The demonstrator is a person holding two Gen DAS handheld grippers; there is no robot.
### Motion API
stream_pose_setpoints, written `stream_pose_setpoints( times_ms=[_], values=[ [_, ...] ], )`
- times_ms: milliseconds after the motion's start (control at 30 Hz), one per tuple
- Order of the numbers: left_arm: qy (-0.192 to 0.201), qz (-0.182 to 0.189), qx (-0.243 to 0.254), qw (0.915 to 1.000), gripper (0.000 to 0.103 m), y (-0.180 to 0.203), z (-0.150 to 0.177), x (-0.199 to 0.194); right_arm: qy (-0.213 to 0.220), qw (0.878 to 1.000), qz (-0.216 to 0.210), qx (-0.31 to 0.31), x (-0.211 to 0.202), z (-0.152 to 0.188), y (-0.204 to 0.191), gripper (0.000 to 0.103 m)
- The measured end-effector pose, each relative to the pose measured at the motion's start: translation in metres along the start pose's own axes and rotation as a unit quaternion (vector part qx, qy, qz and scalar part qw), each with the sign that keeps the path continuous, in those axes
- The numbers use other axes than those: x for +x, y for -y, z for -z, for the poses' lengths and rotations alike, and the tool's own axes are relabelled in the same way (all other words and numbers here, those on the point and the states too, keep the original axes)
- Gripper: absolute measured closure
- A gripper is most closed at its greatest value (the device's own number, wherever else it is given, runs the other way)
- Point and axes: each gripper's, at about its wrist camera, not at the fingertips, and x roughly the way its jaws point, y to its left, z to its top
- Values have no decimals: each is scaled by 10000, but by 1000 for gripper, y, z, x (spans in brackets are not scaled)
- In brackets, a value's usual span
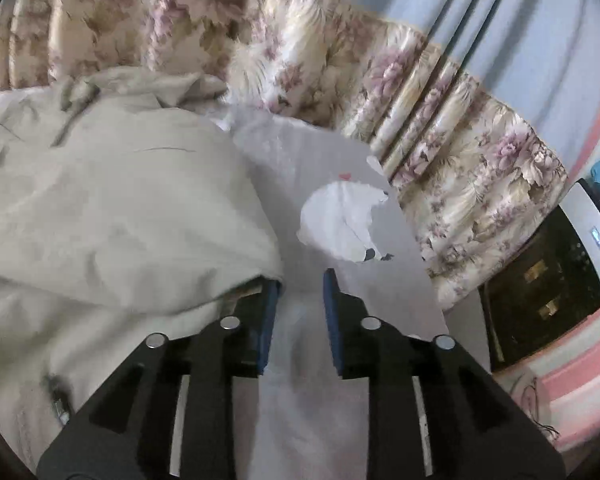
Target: Fold large clothes
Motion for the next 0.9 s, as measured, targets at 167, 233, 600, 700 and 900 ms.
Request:
stream_pose_setpoints(
  times_ms=[167,233,600,700,900],
  values=[
    [11,-37,236,9997,23,5,5,2,1043,9795,-1691,333,-86,-11,-18,24],
    [25,14,115,9999,23,4,6,2,1031,9632,-2465,285,-98,-14,-52,25],
    [127,-80,327,9994,19,16,20,-23,73,9732,-2293,158,-56,-33,-213,10],
    [75,-59,534,9985,19,17,27,-22,-34,9788,-2041,-162,-51,-42,-238,6],
    [-3,-20,536,9986,18,17,33,-13,-282,9872,-1557,-204,-25,-50,-232,88]
  ],
)
